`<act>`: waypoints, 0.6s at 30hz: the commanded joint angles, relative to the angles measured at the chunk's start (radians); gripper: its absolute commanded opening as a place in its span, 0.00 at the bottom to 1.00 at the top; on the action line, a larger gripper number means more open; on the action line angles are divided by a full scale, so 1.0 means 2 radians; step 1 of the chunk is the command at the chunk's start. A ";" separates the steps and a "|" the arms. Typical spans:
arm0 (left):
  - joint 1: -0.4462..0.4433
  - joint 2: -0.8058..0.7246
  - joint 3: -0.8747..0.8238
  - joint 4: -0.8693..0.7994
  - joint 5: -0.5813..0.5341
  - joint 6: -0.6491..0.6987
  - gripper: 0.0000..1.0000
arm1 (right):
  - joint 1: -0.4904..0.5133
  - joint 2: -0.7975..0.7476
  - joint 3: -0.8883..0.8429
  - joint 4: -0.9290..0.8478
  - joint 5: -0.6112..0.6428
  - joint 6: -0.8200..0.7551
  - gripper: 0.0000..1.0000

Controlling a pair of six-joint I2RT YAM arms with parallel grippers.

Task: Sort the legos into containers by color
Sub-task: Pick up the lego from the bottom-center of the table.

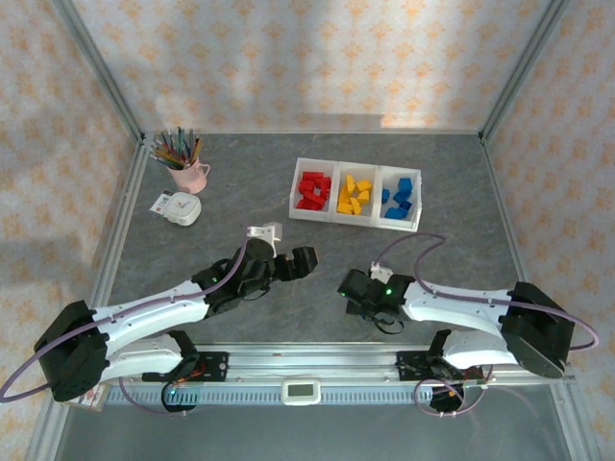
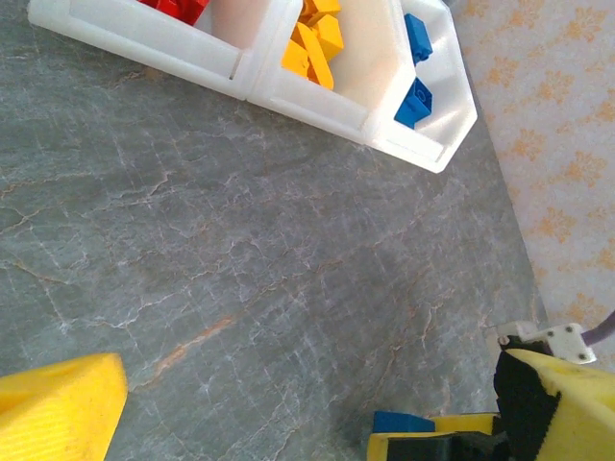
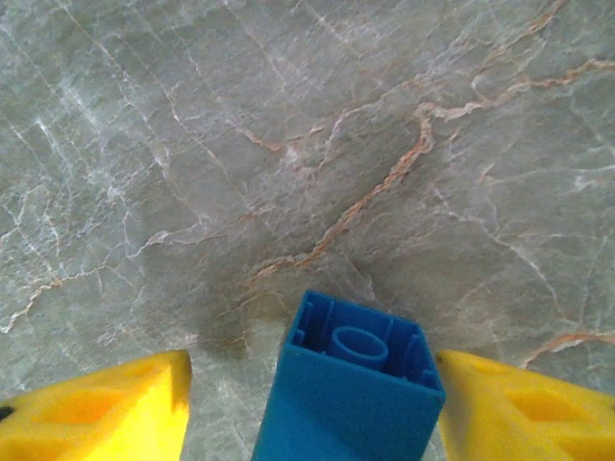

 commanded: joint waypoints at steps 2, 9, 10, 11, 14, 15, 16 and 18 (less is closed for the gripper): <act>-0.003 -0.007 -0.004 -0.003 -0.014 -0.004 0.99 | 0.002 0.008 0.009 0.015 0.017 -0.002 0.57; -0.003 -0.005 -0.002 -0.005 -0.014 -0.004 0.99 | 0.003 0.029 0.020 0.016 0.026 -0.023 0.44; -0.003 -0.005 -0.002 -0.005 -0.015 -0.004 0.99 | 0.002 0.030 0.022 0.013 0.029 -0.025 0.42; -0.003 -0.005 -0.001 -0.006 -0.015 -0.004 0.99 | 0.003 0.029 0.024 0.013 0.030 -0.029 0.40; -0.003 -0.007 0.000 -0.008 -0.017 -0.004 0.99 | 0.003 0.023 0.029 0.012 0.035 -0.038 0.35; -0.003 -0.007 0.001 -0.009 -0.018 -0.004 0.99 | 0.002 0.020 0.031 0.011 0.038 -0.040 0.34; -0.003 -0.008 0.002 -0.009 -0.018 -0.004 0.99 | 0.002 0.019 0.034 0.009 0.042 -0.044 0.33; -0.003 -0.009 0.002 -0.007 -0.019 -0.004 0.99 | 0.000 0.016 0.043 0.003 0.050 -0.051 0.31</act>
